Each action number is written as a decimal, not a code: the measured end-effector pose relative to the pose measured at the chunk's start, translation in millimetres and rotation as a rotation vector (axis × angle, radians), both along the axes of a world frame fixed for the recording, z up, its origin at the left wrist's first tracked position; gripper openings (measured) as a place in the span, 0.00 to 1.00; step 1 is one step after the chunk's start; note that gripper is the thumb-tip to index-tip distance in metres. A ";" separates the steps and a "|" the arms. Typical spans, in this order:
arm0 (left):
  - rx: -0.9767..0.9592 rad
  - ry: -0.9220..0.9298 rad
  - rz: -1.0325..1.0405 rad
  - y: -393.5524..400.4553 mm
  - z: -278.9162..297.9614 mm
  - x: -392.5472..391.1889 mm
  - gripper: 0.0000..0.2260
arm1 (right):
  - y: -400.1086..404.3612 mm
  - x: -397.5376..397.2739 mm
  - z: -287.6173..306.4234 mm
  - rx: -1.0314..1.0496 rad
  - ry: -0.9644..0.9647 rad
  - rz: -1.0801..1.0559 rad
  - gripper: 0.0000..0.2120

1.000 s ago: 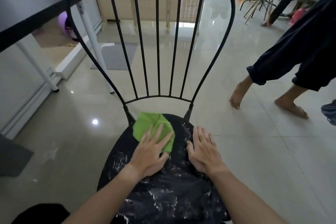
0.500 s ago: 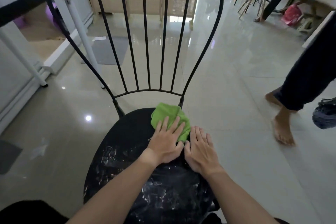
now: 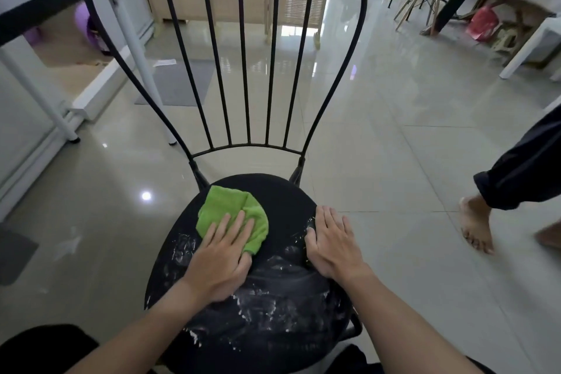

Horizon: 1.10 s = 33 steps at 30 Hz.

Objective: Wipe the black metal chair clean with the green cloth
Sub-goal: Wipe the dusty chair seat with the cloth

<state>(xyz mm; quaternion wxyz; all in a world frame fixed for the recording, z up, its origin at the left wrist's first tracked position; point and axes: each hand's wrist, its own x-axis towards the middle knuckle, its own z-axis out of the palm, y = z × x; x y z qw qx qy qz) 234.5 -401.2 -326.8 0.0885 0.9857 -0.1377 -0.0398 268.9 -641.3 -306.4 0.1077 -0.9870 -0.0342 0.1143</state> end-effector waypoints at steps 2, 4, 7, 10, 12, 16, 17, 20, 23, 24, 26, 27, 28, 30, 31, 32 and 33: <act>-0.034 0.023 0.074 -10.3 1.1 22.8 0.33 | -2.1 1.0 1.7 -0.014 -0.002 0.013 0.34; -0.015 0.062 0.043 -26.6 3.9 42.2 0.34 | -3.0 1.1 3.6 -0.027 0.004 0.034 0.32; 0.011 0.071 -0.089 -51.2 9.5 48.0 0.34 | -5.7 0.2 6.8 -0.060 0.009 0.072 0.36; 0.058 0.007 -0.235 -61.9 7.9 32.3 0.30 | -11.7 1.5 5.9 -0.077 -0.006 0.113 0.37; 0.043 -0.033 -0.285 -60.4 3.7 14.5 0.29 | -15.3 2.4 5.3 -0.090 -0.017 0.139 0.40; 0.029 -0.051 -0.396 -40.8 0.4 -34.8 0.30 | -19.6 4.0 2.0 -0.105 -0.021 0.159 0.44; 0.042 -0.063 -0.415 -32.3 2.5 -48.1 0.30 | -19.3 3.9 1.2 -0.100 -0.019 0.158 0.44; 0.062 -0.052 -0.402 2.7 10.8 -78.4 0.31 | -18.0 2.5 0.6 -0.085 -0.011 0.139 0.39; 0.090 -0.062 -0.274 33.7 10.0 -75.3 0.31 | -16.1 1.6 4.5 -0.084 0.008 0.132 0.30; 0.095 -0.056 -0.211 37.0 7.9 -67.9 0.30 | -15.5 1.6 5.8 -0.081 0.007 0.129 0.29; 0.081 -0.035 -0.112 28.9 5.1 -47.0 0.29 | -14.9 1.7 8.6 -0.079 0.012 0.122 0.29; 0.057 -0.025 -0.075 18.2 3.0 -35.2 0.28 | -14.7 1.6 9.3 -0.081 0.013 0.119 0.29; 0.038 -0.010 -0.041 4.2 2.0 -24.6 0.29 | -14.5 0.8 10.1 -0.086 0.014 0.117 0.29; 0.035 -0.005 -0.031 -26.6 2.4 -11.7 0.29 | -14.5 -1.8 11.2 -0.094 0.016 0.113 0.29; 0.045 -0.017 -0.057 -39.8 2.3 -10.6 0.29 | -14.8 -3.0 11.4 -0.096 0.018 0.110 0.29; 0.061 -0.009 -0.095 -50.2 3.2 -13.6 0.29 | -14.9 -4.1 11.5 -0.100 0.018 0.107 0.29; 0.064 -0.004 -0.135 -57.1 3.8 -19.7 0.29 | -14.8 -4.7 11.8 -0.103 0.019 0.104 0.29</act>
